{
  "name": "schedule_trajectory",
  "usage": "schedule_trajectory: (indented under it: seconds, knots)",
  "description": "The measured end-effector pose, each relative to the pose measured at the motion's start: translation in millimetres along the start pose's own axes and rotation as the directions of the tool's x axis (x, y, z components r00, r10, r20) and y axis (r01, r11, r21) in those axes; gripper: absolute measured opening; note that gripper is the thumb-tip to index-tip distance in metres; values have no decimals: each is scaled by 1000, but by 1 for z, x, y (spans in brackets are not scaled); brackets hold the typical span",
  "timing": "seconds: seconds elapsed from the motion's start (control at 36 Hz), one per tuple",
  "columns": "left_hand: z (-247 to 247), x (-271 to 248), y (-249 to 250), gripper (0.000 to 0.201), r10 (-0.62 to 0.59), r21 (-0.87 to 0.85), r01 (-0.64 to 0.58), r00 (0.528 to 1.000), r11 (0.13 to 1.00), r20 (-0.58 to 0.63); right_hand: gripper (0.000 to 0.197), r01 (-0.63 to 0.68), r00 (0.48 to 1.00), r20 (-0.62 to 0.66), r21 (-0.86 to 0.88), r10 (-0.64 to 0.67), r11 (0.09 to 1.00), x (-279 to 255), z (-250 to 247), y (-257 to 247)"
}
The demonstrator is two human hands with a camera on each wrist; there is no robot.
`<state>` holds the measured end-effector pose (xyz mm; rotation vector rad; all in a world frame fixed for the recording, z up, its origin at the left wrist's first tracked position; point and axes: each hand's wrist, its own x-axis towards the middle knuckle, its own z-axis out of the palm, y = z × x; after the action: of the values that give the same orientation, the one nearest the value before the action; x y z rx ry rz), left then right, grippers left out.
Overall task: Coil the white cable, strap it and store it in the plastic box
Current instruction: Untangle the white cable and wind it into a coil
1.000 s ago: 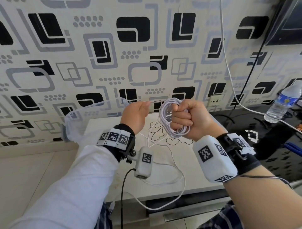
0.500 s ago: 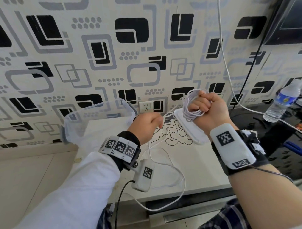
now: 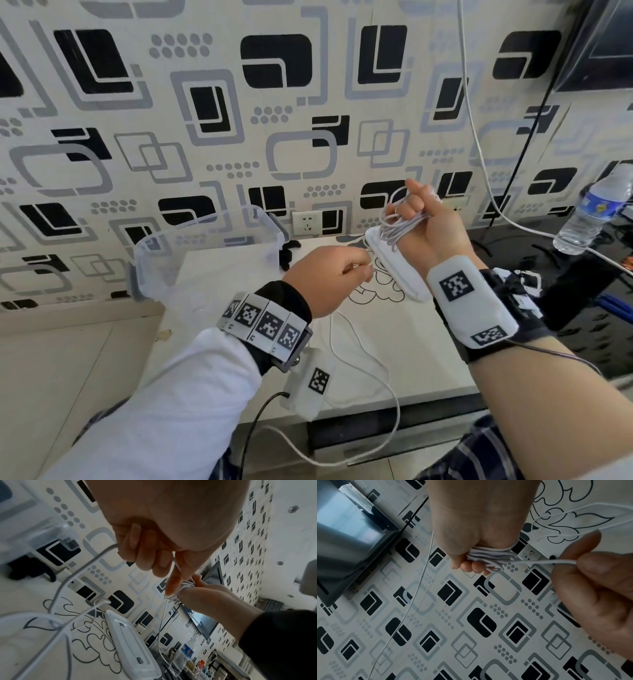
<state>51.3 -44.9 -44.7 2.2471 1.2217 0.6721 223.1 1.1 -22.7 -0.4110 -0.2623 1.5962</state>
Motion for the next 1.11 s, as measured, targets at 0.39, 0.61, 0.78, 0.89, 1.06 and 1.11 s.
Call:
schedule_trajectory:
  seconds: [0.39,0.61,0.78,0.89,1.06,1.11]
  knots:
    - [-4,-1,8,19,78,3,-78,994,997,75,27,-14,1000,-9,-250,12,968,15,-6,26]
    - [-10,2,7,26,99,63,-100,995,993,20,10,-92,995,-15,-579,102,810,6,-2,37]
    - [-26,10,-11,26,67,29,-63,976,998,-209,11,-118,943,107,-779,316,615,-4,-4,49]
    - [-31,13,-22,30,19,43,-6,953,999,-304,30,-219,879,100,-785,467,580,-9,-1,51]
    - [-34,14,-25,28,-72,-39,62,942,997,-329,65,-191,804,84,-901,588,389,-13,3,51]
    - [-36,15,-30,30,-81,-55,66,936,996,-342,61,-174,799,81,-917,595,359,-14,5,49]
